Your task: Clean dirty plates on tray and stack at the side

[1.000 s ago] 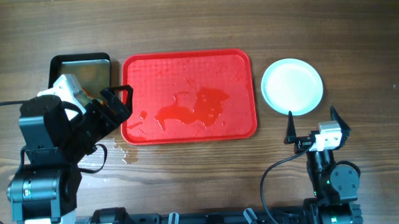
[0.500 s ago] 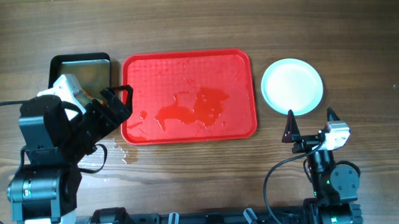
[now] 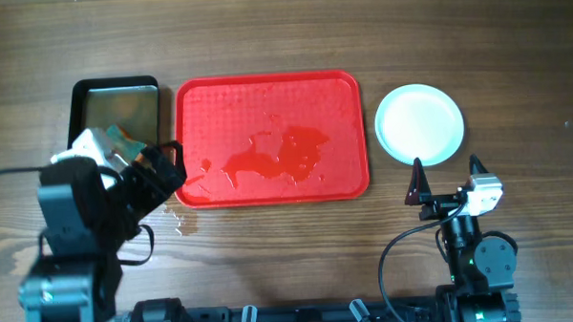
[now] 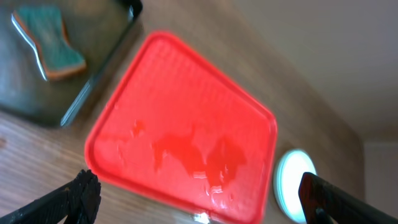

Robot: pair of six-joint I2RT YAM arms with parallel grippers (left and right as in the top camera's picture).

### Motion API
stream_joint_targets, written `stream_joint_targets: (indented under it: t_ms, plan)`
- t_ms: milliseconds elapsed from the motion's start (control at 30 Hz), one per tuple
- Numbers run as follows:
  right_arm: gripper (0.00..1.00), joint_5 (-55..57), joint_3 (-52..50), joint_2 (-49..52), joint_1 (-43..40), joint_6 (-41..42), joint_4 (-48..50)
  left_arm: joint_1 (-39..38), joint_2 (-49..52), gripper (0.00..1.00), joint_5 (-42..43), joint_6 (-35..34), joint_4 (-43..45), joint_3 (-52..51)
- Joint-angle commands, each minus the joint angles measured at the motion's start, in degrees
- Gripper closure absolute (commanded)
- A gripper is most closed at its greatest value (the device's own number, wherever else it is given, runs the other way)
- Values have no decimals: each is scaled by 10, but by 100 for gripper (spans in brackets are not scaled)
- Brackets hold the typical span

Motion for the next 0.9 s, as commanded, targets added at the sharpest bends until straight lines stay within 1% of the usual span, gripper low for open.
stream_joint_targets:
  t_ms: [0,67,100,167,233,267,333,467,533,567,633,800,867]
  plan:
    - [0,-8,-1,-3,-1,6,2,-5,-83,0,-36,27,95,-137]
    - [0,-8,-1,-3,-1,6,2,-5,-151,0,-9,24,186,-242]
    - [0,-8,-1,-3,-1,6,2,-5,-183,0,-5,24,202,-279]
    - [0,-8,-1,-3,-1,6,2,-13,-231,0,-8,25,203,-334]
    - [0,-8,-1,-3,-1,6,2,-14,-269,0,-10,30,244,-381]
    - [0,-8,-1,-3,-1,6,2,-16,-287,0,-3,57,300,-418]
    - [0,-8,-1,-3,-1,6,2,-18,-322,0,12,116,381,-471]
    - [0,-8,-1,-3,-1,6,2,-17,-385,0,12,146,447,-536]
    - [0,-8,-1,-3,-1,6,2,-17,-405,0,11,149,499,-569]
    - [0,-8,-1,-3,-1,6,2,-17,-413,0,10,151,507,-579]
    - [0,-8,-1,-3,-1,6,2,-17,-419,0,9,176,515,-579]
    - [0,-8,-1,-3,-1,6,2,-17,-444,0,3,237,507,-579]
    - [0,-8,-1,-3,-1,7,2,-17,-444,0,-5,237,505,-579]
